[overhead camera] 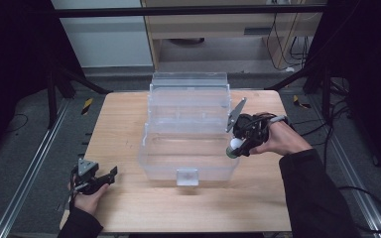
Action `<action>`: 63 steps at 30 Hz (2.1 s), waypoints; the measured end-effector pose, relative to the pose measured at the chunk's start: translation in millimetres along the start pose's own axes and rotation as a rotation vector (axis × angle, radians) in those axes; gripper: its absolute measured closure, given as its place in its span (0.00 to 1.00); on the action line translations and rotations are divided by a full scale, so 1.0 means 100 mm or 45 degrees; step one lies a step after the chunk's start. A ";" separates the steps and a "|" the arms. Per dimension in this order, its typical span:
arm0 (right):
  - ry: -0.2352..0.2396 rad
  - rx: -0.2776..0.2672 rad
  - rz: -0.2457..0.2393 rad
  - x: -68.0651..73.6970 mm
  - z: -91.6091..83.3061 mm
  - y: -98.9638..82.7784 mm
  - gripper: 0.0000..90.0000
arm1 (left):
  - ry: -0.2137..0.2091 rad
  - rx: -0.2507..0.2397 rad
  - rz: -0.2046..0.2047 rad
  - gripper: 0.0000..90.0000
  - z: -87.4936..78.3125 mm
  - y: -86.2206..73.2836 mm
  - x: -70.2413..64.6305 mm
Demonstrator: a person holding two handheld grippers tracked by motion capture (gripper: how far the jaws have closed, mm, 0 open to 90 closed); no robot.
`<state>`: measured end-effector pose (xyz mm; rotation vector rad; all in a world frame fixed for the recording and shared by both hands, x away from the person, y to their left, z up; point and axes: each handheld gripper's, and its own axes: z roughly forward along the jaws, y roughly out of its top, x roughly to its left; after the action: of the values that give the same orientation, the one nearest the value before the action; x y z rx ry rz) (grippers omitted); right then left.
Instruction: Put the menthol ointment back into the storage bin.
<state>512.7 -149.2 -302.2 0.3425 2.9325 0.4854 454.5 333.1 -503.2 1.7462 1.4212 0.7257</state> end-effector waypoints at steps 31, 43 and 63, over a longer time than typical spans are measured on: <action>0.036 0.046 -0.043 -0.16 0.44 0.09 0.56 | 0.000 0.003 0.007 0.25 0.00 0.00 0.00; 0.062 0.068 -0.041 -0.18 0.58 0.00 0.56 | -0.002 0.003 0.007 0.25 0.00 0.00 0.00; 0.099 0.103 -0.046 -0.19 0.75 -0.05 0.56 | -0.001 0.000 0.009 0.25 0.00 0.00 0.00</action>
<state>543.8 -136.3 -372.1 0.2860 3.0338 0.3849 454.7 332.9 -503.1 1.7517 1.4152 0.7290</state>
